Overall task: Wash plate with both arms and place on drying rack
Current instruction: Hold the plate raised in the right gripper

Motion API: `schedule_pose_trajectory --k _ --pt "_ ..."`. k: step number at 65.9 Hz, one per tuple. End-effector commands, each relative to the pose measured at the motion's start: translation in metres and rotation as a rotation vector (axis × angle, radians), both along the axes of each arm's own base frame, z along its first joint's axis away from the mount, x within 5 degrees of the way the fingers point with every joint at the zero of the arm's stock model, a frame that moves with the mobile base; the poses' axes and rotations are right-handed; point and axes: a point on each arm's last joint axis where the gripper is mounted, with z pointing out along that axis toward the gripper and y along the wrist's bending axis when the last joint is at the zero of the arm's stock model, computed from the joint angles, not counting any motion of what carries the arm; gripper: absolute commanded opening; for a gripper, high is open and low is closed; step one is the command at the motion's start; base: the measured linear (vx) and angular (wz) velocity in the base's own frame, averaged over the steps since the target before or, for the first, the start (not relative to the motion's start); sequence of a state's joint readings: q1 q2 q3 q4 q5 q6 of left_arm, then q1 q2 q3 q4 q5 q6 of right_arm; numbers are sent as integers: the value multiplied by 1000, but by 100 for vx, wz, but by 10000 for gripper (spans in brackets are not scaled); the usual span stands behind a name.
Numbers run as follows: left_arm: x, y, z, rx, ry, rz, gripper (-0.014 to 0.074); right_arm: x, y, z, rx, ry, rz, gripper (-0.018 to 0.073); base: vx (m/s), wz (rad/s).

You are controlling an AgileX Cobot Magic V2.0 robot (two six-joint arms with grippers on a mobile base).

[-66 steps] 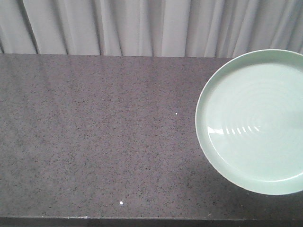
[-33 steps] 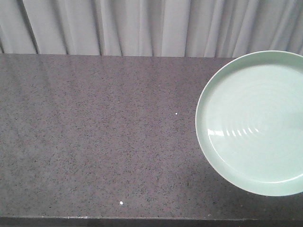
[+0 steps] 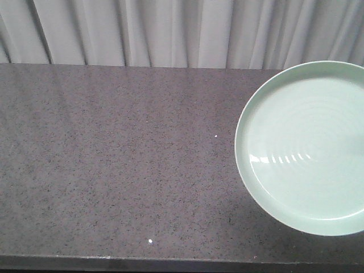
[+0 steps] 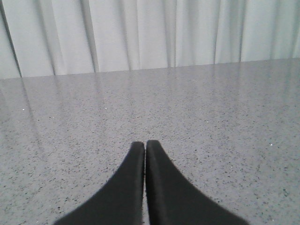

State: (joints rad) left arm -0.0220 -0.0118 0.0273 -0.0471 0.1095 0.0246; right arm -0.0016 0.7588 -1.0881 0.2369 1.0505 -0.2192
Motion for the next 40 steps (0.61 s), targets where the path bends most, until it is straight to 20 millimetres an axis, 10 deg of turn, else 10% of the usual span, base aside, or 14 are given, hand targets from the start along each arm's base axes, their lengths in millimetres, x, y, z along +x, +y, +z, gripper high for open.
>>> schedule_pose_trajectory --k 1,40 --pt "1 0 -2 -13 -46 -5 -6 1 -1 12 18 -92 -16 -3 -2 9" --pt "1 0 -2 -13 -46 -5 -6 1 -1 12 18 -92 -16 -3 -4 21"
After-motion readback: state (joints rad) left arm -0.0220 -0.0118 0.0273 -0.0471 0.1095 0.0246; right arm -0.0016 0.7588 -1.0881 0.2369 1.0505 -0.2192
